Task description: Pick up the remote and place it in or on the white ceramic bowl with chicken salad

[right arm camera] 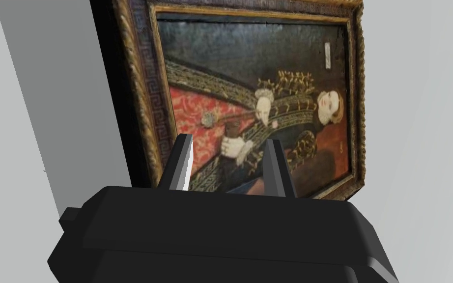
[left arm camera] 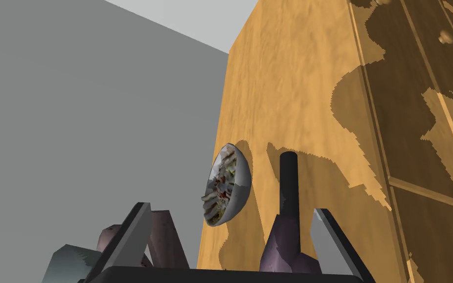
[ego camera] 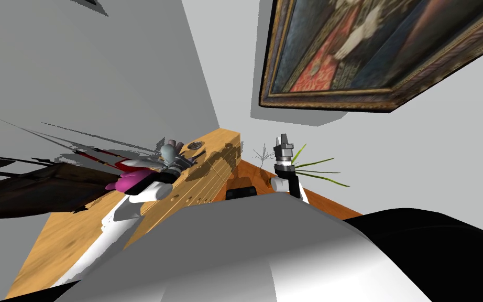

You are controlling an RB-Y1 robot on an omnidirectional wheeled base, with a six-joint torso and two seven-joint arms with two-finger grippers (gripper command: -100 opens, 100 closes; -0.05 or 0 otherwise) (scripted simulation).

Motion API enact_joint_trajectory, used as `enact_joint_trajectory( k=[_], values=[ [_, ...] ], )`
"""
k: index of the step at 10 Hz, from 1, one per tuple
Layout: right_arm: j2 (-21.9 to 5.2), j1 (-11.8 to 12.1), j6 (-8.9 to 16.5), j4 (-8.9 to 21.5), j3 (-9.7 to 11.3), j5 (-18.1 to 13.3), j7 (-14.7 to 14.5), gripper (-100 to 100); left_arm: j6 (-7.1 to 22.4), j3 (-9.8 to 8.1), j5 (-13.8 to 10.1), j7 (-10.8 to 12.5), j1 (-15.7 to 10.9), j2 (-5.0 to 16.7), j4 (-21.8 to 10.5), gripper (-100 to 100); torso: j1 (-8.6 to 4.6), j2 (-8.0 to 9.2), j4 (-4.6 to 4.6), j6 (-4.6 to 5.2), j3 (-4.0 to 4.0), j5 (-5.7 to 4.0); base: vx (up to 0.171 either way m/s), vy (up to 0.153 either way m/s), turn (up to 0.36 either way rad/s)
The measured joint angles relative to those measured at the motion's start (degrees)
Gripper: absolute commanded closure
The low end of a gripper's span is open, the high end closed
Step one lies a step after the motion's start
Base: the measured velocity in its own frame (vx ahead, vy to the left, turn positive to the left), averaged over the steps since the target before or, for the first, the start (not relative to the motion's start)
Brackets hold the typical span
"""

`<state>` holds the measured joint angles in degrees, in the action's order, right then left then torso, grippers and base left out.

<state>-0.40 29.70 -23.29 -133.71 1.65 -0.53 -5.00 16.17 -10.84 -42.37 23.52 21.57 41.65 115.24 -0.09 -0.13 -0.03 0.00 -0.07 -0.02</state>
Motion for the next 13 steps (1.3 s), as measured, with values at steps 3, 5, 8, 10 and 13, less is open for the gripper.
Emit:
enact_joint_trajectory(
  k=[3, 5, 8, 10, 13],
  values=[
    [0.0, 0.0, 0.0, 0.0, 0.0, 0.0, 0.0, 0, 4.0, -0.29, -3.0, 1.2, -0.4, 2.2, -1.0, -100, 0.03, -0.02, 0.0, 0.0, -0.01, 0.01, 0.028, -0.015, -0.004],
    [0.0, 0.0, 0.0, 0.0, 0.0, 0.0, 0.0, 0, 6.4, -0.65, -4.9, 1.9, -0.5, 3.8, -1.5, -100, 0.03, -0.01, 0.0, 0.0, 0.0, 0.0, 0.042, -0.021, -0.007],
    [0.0, 0.0, 0.0, 0.0, 0.0, 0.0, 0.0, 0, 10.9, -0.82, -8.4, 3.5, -1.4, 6.9, -3.5, -100, 0.02, -0.12, -0.03, 0.0, -0.07, 0.01, 0.051, -0.019, -0.005],
    [0.0, 0.0, 0.0, 0.0, 0.0, 0.0, 0.0, 0, 13.8, -1.22, -9.8, 4.5, -1.5, 8.2, -3.8, -100, 0.06, -0.06, -0.01, 0.0, -0.03, 0.01, 0.053, -0.012, -0.01],
    [0.0, 0.0, 0.0, 0.0, 0.0, 0.0, 0.0, 0, 19.0, -1.56, -12.9, 6.3, -2.2, 11.1, -5.4, -100, 0.02, -0.16, -0.04, 0.0, -0.1, 0.01, 0.082, -0.024, -0.013]
  ],
)
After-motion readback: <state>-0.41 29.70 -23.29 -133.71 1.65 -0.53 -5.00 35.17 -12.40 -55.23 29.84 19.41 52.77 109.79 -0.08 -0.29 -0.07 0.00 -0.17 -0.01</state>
